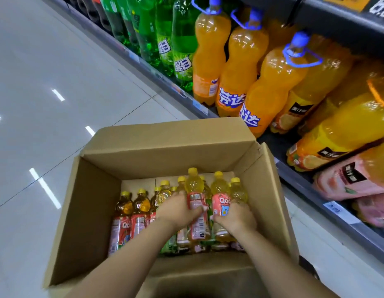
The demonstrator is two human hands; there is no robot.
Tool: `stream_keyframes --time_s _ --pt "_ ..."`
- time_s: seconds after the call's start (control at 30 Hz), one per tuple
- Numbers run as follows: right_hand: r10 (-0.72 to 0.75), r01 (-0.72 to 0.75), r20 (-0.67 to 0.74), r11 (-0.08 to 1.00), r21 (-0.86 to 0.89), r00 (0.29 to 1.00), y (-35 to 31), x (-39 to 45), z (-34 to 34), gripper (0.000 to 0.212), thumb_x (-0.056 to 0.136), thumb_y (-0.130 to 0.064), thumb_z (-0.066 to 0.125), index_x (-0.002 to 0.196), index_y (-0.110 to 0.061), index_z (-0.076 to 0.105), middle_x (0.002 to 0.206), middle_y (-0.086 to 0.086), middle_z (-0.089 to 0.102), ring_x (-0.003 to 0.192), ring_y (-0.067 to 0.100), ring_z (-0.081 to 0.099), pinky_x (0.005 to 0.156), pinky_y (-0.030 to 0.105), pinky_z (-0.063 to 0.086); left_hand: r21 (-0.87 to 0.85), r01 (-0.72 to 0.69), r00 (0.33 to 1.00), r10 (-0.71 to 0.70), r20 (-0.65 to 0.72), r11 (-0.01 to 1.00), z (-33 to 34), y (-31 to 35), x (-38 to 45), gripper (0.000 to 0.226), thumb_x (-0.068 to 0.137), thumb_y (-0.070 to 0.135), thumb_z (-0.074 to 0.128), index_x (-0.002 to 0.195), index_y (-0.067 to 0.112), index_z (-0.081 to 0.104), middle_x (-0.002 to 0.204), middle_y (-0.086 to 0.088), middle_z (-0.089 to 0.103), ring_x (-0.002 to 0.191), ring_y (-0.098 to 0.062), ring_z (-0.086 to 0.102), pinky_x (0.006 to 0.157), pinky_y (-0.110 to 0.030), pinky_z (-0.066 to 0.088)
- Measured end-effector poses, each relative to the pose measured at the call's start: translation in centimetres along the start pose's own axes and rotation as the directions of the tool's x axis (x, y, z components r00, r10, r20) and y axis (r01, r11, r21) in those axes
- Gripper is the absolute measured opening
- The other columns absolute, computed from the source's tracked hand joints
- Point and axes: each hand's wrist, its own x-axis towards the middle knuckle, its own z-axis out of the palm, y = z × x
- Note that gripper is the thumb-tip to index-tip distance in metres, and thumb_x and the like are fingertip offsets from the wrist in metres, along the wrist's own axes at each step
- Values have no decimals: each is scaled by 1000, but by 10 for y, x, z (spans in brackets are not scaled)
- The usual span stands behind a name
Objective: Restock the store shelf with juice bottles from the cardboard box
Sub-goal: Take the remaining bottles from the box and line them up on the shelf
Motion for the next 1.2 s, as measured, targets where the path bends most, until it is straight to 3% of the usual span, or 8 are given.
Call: stream_keyframes --time_s 0.17,0.27,0.37,0.53,0.8,1.0,1.13,1.2 --pt "24 -25 -11 999 -41 1000 -7 5 2 65 69 -56 73 117 -17 55 116 4 61 104 23 61 70 27 46 -126 91 995 -85 53 988 12 9 5 67 77 64 60 117 14 41 89 4 60 76 -13 59 66 -29 53" --pt "32 -32 21 999 -10 999 -5 5 -4 55 70 -56 71 109 -19 58 109 2 63 99 23 62 69 27 47 -245 166 983 -142 113 955 11 14 8 67 80 51 66 123 9 35 91 1 61 69 -13 61 54 -26 52" --pt "8 -10 44 999 50 999 0 -1 -12 50 69 -54 70 104 -19 62 106 2 65 97 23 63 70 26 48 -274 174 983 -151 103 946 5 15 3 61 78 49 68 116 11 38 91 -1 63 73 -17 65 60 -32 57" --pt "-86 87 -15 983 161 996 8 -31 -46 54 64 -54 73 106 -21 61 102 0 66 90 21 64 69 26 49 -349 62 997 -76 -25 935 -23 18 -22 44 76 47 69 98 20 42 86 2 66 74 -16 67 68 -37 57" --pt "-174 241 -215 907 345 961 34 -119 -123 44 66 -49 74 102 -26 61 94 -2 66 85 17 62 72 29 50 -267 -197 944 108 -312 943 -101 60 -112 56 73 52 69 114 23 43 105 3 63 96 -21 61 78 -32 46" --pt "-177 422 -507 802 422 844 69 -208 -195 63 47 -60 71 102 -29 63 92 -5 68 84 16 66 78 39 55 -271 -429 834 262 -487 862 -163 124 -197 47 75 48 71 108 35 40 87 19 62 80 -10 63 74 -33 51" --pt "-137 516 -682 762 391 719 102 -287 -253 52 63 -42 81 109 -34 59 96 -2 59 91 19 62 82 34 51 -228 -573 724 357 -590 787 -200 179 -260 49 73 53 70 106 40 36 87 21 61 83 -12 63 70 -34 50" --pt "-113 553 -755 750 362 647 122 -322 -278 59 62 -47 78 116 -35 59 99 -4 62 91 15 63 82 34 51 -216 -646 667 404 -626 732 -217 209 -292 49 72 55 71 107 42 39 90 19 64 81 -12 64 65 -34 49"
